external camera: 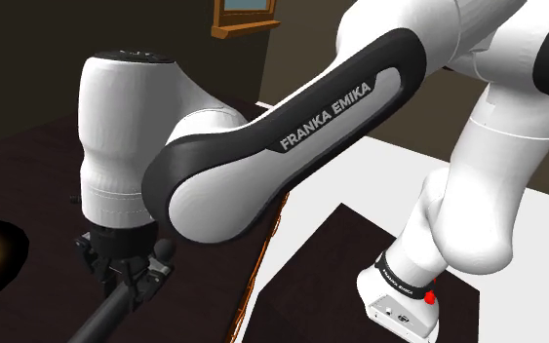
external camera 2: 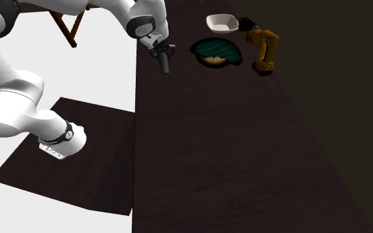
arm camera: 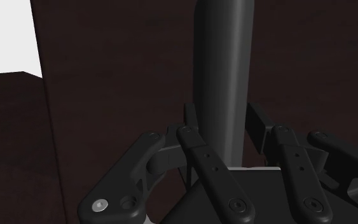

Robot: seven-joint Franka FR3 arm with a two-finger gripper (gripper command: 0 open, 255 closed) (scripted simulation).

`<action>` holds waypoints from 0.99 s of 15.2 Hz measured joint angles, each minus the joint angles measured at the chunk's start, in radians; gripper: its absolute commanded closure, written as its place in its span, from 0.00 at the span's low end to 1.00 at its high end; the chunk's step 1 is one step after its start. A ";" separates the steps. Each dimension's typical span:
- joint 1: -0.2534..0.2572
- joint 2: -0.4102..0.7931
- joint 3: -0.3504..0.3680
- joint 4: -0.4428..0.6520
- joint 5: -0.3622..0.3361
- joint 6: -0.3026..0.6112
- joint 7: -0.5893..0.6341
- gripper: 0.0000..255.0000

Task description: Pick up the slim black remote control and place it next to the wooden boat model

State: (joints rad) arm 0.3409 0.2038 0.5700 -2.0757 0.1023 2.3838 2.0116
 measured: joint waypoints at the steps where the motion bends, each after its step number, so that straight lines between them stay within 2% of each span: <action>1: 0.001 0.007 -0.002 -0.004 -0.004 0.011 0.000 1.00; 7: 0.016 0.064 -0.015 -0.022 -0.037 0.080 0.014 1.00; 13: 0.017 0.069 -0.016 -0.026 -0.040 0.088 0.015 1.00; 14: 0.017 0.069 -0.016 -0.026 -0.040 0.088 0.015 0.00; 15: 0.017 0.069 -0.016 -0.026 -0.040 0.088 0.015 0.00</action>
State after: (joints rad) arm 0.3578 0.2723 0.5542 -2.1021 0.0624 2.4721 2.0263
